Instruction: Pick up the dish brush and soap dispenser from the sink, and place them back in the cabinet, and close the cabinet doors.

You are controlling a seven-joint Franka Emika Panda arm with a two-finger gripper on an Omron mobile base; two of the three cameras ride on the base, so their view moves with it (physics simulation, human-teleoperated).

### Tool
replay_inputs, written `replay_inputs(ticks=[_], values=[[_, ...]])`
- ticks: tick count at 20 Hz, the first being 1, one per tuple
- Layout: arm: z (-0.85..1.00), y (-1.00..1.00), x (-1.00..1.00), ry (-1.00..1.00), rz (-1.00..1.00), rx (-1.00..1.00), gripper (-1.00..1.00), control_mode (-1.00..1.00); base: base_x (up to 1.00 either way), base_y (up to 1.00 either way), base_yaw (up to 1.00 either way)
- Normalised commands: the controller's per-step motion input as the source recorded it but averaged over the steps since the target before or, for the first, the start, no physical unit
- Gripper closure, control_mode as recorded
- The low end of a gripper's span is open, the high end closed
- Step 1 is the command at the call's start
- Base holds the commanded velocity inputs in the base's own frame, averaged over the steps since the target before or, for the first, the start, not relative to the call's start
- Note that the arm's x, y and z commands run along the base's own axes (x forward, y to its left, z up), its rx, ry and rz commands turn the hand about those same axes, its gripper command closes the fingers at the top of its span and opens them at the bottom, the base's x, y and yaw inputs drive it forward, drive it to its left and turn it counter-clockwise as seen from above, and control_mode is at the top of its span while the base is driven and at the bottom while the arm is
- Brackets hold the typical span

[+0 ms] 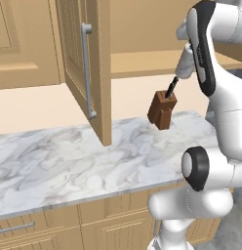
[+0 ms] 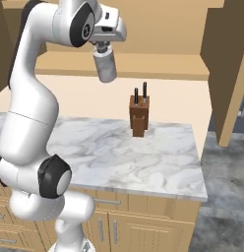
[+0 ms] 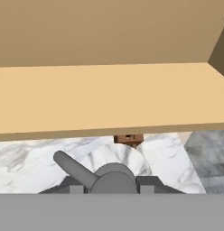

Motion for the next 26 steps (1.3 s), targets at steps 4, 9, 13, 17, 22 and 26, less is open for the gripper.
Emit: replay_inputs(ticks=[4,9,13,17,22,26], values=[[0.01,0.00,0.16,-0.04,0.03,0.00,1.00,-1.00,0.00,0.00,0.00],[0.00,0.00,0.15,-0.05,0.05,0.00,1.00,-1.00,0.00,0.00,0.00],[0.00,0.00,0.15,-0.05,0.03,0.00,1.00,-1.00,0.00,0.00,0.00],[0.00,0.00,0.26,-0.02,0.01,0.00,1.00,-1.00,0.00,0.00,0.00],[0.00,0.02,0.29,0.00,0.01,0.00,1.00,-1.00,0.00,0.00,0.00],[0.00,0.01,0.29,0.00,0.03,0.00,1.00,-1.00,0.00,0.00,0.00]])
